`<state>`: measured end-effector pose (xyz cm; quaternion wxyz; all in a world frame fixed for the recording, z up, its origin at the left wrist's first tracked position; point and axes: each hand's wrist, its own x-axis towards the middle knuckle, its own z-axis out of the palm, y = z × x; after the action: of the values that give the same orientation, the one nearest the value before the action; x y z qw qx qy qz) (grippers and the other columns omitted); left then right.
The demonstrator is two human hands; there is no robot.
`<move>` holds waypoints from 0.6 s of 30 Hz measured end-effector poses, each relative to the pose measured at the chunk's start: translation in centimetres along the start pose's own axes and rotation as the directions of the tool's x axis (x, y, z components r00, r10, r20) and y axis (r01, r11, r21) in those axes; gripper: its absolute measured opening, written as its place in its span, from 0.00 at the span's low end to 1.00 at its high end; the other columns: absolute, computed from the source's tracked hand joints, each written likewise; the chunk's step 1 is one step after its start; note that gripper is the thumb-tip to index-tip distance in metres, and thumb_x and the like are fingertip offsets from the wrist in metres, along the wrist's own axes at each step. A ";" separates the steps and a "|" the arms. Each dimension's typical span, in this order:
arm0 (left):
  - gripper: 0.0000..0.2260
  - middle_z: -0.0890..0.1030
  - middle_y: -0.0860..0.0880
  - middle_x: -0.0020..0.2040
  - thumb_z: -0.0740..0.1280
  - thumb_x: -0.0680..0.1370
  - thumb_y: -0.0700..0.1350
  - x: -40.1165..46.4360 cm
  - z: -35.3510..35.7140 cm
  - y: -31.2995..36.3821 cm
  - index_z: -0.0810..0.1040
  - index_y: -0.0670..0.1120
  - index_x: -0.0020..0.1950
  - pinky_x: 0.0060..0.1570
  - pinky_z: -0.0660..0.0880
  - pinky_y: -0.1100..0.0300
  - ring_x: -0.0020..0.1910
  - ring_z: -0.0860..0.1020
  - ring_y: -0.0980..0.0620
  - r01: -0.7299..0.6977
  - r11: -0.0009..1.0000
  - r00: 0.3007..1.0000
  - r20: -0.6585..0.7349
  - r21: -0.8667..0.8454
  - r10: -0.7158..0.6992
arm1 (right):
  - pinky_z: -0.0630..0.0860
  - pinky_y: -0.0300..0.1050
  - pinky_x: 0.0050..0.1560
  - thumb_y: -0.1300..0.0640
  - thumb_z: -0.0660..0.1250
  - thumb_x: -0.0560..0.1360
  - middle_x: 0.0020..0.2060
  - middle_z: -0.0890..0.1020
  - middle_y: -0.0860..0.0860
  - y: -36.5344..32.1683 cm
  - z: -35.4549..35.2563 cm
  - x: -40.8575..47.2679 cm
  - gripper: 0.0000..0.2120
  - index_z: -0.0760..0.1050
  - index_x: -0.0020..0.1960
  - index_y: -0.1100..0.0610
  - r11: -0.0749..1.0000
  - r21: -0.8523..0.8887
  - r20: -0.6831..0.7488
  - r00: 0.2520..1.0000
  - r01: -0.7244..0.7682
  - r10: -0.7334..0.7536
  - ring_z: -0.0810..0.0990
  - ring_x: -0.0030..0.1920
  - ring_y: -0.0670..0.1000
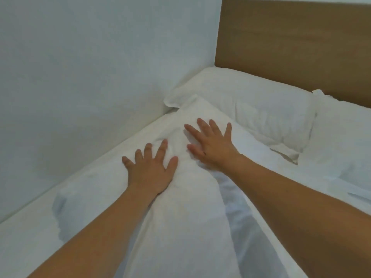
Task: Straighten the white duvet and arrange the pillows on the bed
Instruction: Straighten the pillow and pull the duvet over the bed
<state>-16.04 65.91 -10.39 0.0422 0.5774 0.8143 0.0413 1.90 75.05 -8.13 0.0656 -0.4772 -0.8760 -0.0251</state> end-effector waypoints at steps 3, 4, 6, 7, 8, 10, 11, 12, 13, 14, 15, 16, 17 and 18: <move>0.31 0.56 0.47 0.78 0.38 0.76 0.68 -0.3 3.9 -1.4 0.42 0.60 0.78 0.68 0.50 0.31 0.74 0.58 0.41 -0.024 0.999 0.995 -0.093 0.035 0.027 | 0.41 0.75 0.68 0.34 0.40 0.78 0.79 0.43 0.52 -2.7 6.7 0.7 0.31 0.41 0.78 0.40 0.991 -0.128 -0.029 0.999 -0.040 0.037 0.40 0.77 0.61; 0.31 0.57 0.46 0.77 0.38 0.77 0.68 -0.4 5.6 -1.9 0.44 0.59 0.78 0.68 0.50 0.31 0.73 0.59 0.41 -0.039 0.999 0.993 -0.111 0.031 0.042 | 0.43 0.74 0.68 0.35 0.42 0.78 0.79 0.43 0.53 -3.0 8.8 0.3 0.31 0.42 0.78 0.42 0.989 -0.138 -0.049 0.998 -0.044 0.038 0.40 0.77 0.61; 0.31 0.59 0.45 0.77 0.40 0.77 0.68 0.1 8.7 -2.7 0.46 0.59 0.78 0.68 0.52 0.31 0.74 0.59 0.40 -0.035 0.999 0.991 -0.126 -0.024 0.032 | 0.43 0.74 0.69 0.36 0.45 0.79 0.78 0.42 0.54 -3.0 12.2 -0.4 0.31 0.44 0.79 0.44 0.990 -0.131 -0.074 0.996 -0.051 0.042 0.39 0.77 0.61; 0.30 0.59 0.45 0.77 0.41 0.77 0.67 0.6 9.8 -3.1 0.48 0.59 0.78 0.69 0.52 0.32 0.74 0.58 0.39 -0.001 0.998 0.993 -0.119 -0.068 -0.007 | 0.43 0.73 0.70 0.37 0.46 0.79 0.78 0.42 0.54 -3.1 13.3 -0.3 0.31 0.45 0.79 0.44 0.990 -0.133 -0.072 0.997 -0.045 0.035 0.39 0.77 0.61; 0.30 0.60 0.43 0.76 0.43 0.77 0.66 1.2 10.6 -3.4 0.50 0.57 0.78 0.70 0.52 0.34 0.75 0.58 0.38 0.048 0.992 0.992 -0.109 -0.116 -0.061 | 0.43 0.73 0.70 0.37 0.46 0.79 0.78 0.42 0.55 -3.0 14.2 -0.2 0.31 0.45 0.79 0.45 0.990 -0.137 -0.067 0.997 -0.035 0.025 0.39 0.77 0.62; 0.31 0.62 0.41 0.75 0.44 0.78 0.63 2.2 11.9 -3.8 0.55 0.52 0.78 0.71 0.53 0.36 0.74 0.59 0.37 0.129 0.973 0.982 -0.113 -0.189 -0.152 | 0.43 0.74 0.70 0.38 0.47 0.78 0.78 0.43 0.56 -3.0 15.5 0.3 0.32 0.46 0.79 0.46 0.989 -0.145 -0.070 0.997 -0.028 0.018 0.40 0.77 0.63; 0.30 0.64 0.41 0.75 0.45 0.78 0.62 2.7 12.3 -3.9 0.57 0.50 0.78 0.72 0.53 0.37 0.74 0.60 0.36 0.146 0.969 0.978 -0.117 -0.198 -0.172 | 0.43 0.74 0.70 0.38 0.47 0.78 0.78 0.43 0.57 -3.0 16.0 0.6 0.32 0.46 0.79 0.46 0.989 -0.146 -0.072 0.997 -0.030 0.020 0.41 0.77 0.64; 0.30 0.65 0.41 0.74 0.46 0.78 0.61 3.1 12.6 -3.9 0.59 0.49 0.77 0.72 0.53 0.37 0.73 0.61 0.37 0.151 0.969 0.978 -0.111 -0.193 -0.175 | 0.44 0.74 0.69 0.39 0.47 0.78 0.78 0.43 0.57 -3.0 16.4 0.9 0.32 0.46 0.79 0.47 0.989 -0.145 -0.078 0.997 -0.033 0.021 0.41 0.77 0.64; 0.30 0.66 0.41 0.73 0.46 0.78 0.61 3.5 12.6 -3.8 0.61 0.49 0.77 0.72 0.53 0.37 0.73 0.62 0.37 0.153 0.970 0.980 -0.100 -0.187 -0.174 | 0.44 0.75 0.69 0.39 0.47 0.78 0.78 0.44 0.58 -2.8 16.8 1.2 0.32 0.47 0.79 0.47 0.990 -0.140 -0.085 0.996 -0.032 0.020 0.42 0.77 0.65; 0.30 0.67 0.41 0.73 0.46 0.78 0.61 3.9 12.6 -3.6 0.62 0.48 0.76 0.72 0.53 0.37 0.73 0.62 0.38 0.158 0.970 0.981 -0.084 -0.183 -0.175 | 0.44 0.75 0.69 0.39 0.47 0.78 0.78 0.44 0.58 -2.6 17.1 1.5 0.32 0.47 0.79 0.47 0.991 -0.133 -0.090 0.996 -0.025 0.013 0.42 0.77 0.65; 0.30 0.68 0.41 0.73 0.46 0.78 0.60 4.1 12.6 -3.5 0.62 0.48 0.76 0.72 0.53 0.37 0.73 0.63 0.38 0.164 0.970 0.981 -0.070 -0.178 -0.179 | 0.43 0.75 0.69 0.39 0.47 0.78 0.78 0.45 0.58 -2.5 17.3 1.8 0.32 0.47 0.79 0.47 0.992 -0.123 -0.096 0.995 -0.012 0.000 0.42 0.77 0.65; 0.29 0.68 0.41 0.72 0.46 0.78 0.60 4.2 12.8 -3.4 0.63 0.48 0.76 0.72 0.53 0.37 0.73 0.63 0.39 0.166 0.972 0.982 -0.066 -0.169 -0.179 | 0.43 0.75 0.69 0.39 0.47 0.78 0.78 0.46 0.58 -2.3 17.6 2.0 0.31 0.48 0.79 0.47 0.994 -0.113 -0.102 0.995 -0.001 -0.011 0.43 0.76 0.66; 0.29 0.68 0.42 0.72 0.46 0.79 0.60 4.3 13.0 -3.3 0.63 0.48 0.75 0.72 0.53 0.38 0.72 0.63 0.39 0.163 0.973 0.982 -0.070 -0.161 -0.176 | 0.42 0.75 0.69 0.39 0.47 0.77 0.78 0.46 0.58 -2.1 17.9 2.2 0.32 0.48 0.78 0.47 0.995 -0.104 -0.118 0.993 0.007 -0.020 0.43 0.76 0.66; 0.28 0.68 0.42 0.72 0.47 0.79 0.59 4.3 13.2 -3.1 0.64 0.47 0.75 0.72 0.53 0.38 0.72 0.63 0.39 0.161 0.974 0.982 -0.078 -0.157 -0.175 | 0.41 0.75 0.69 0.39 0.48 0.77 0.78 0.46 0.58 -1.9 18.2 2.3 0.32 0.48 0.78 0.47 0.995 -0.094 -0.134 0.991 0.017 -0.030 0.44 0.76 0.66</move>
<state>-18.84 69.21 -23.96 0.0518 0.4990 0.8560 0.1250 -2.62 77.89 -25.78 0.1021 -0.4665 -0.8730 -0.0985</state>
